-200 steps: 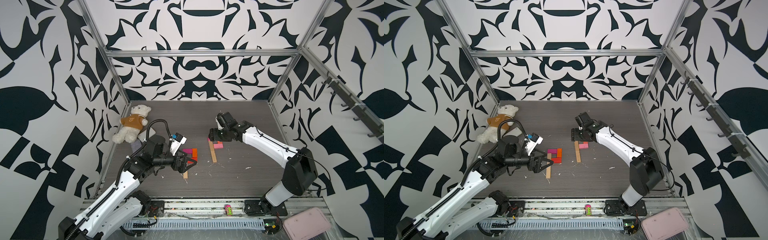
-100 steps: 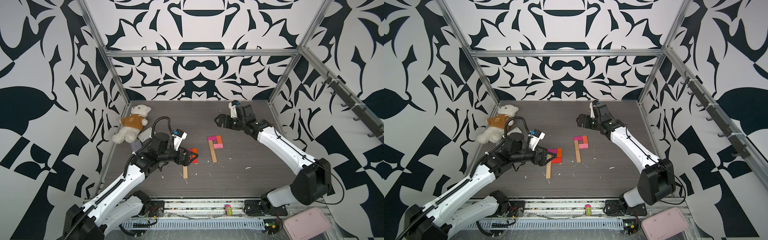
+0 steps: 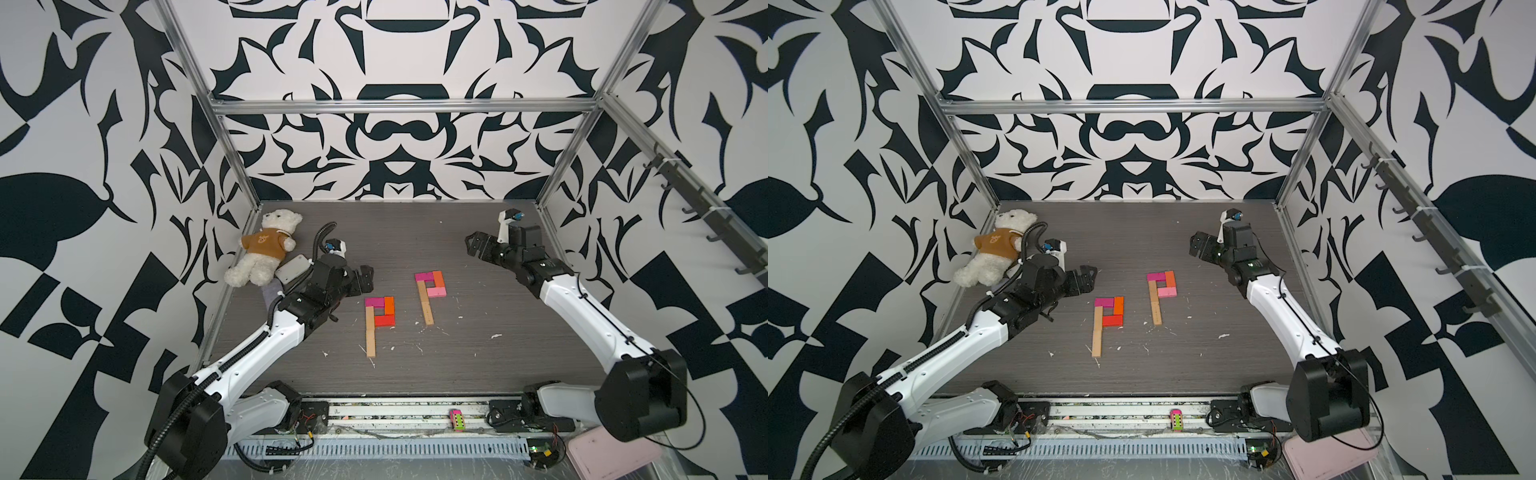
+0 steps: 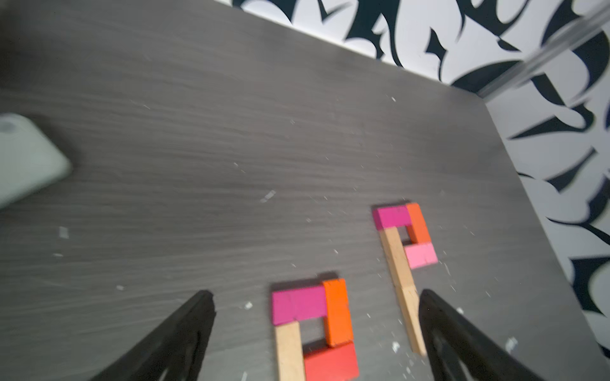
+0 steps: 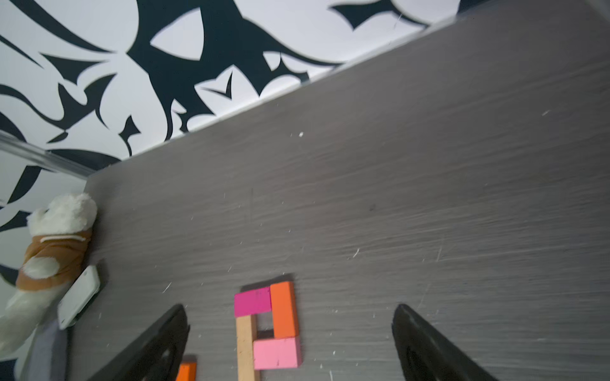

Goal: Assemble the letter p with building blocks
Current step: Reset both arms

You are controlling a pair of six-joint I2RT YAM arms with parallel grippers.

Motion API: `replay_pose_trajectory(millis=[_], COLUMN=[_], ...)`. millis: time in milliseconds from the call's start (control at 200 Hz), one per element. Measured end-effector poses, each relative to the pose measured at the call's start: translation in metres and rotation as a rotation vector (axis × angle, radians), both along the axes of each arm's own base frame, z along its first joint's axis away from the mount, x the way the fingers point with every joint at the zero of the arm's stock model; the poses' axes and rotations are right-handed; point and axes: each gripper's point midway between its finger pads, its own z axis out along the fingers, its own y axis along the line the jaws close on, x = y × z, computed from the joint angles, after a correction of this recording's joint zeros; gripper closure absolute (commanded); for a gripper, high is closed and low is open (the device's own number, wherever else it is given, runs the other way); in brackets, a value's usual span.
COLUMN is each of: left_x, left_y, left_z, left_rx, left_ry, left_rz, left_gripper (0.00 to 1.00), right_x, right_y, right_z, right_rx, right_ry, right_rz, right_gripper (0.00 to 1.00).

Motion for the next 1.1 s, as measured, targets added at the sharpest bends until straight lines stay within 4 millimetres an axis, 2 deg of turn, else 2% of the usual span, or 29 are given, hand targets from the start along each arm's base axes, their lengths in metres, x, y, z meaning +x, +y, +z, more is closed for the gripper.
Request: replay_pose_trajectory(millis=[155, 290, 470, 665, 775, 905, 1100], left_x=[0.012, 0.008, 0.012, 0.025, 0.031, 0.043, 0.038], left_y=[0.036, 0.075, 0.124, 0.17, 0.18, 0.171, 0.166], left_z=[0.02, 0.02, -0.009, -0.047, -0.07, -0.079, -0.128], left_rx=[0.153, 0.287, 0.435, 0.45, 0.465, 0.467, 0.477], left_ry=[-0.144, -0.227, -0.212, -0.177, -0.136, -0.207, -0.206], left_rz=[0.132, 0.257, 0.391, 0.475, 0.45, 0.375, 0.284], left_gripper=[0.01, 0.01, 0.01, 0.01, 0.01, 0.01, 0.01], right_x=[-0.014, -0.028, -0.041, -0.049, -0.055, -0.059, -0.048], right_y=[-0.02, -0.037, -0.058, -0.079, -0.09, -0.099, -0.108], right_z=[0.004, -0.017, -0.044, -0.047, -0.056, -0.077, -0.1], right_rx=[-0.086, -0.168, -0.276, -0.383, -0.437, -0.498, -0.548], right_ry=[-0.131, -0.18, -0.185, -0.227, -0.249, -0.245, -0.209], right_rz=[-0.05, -0.098, -0.158, -0.234, -0.273, -0.301, -0.325], right_gripper=[0.01, 0.01, 0.01, 0.01, 0.01, 0.01, 0.01])
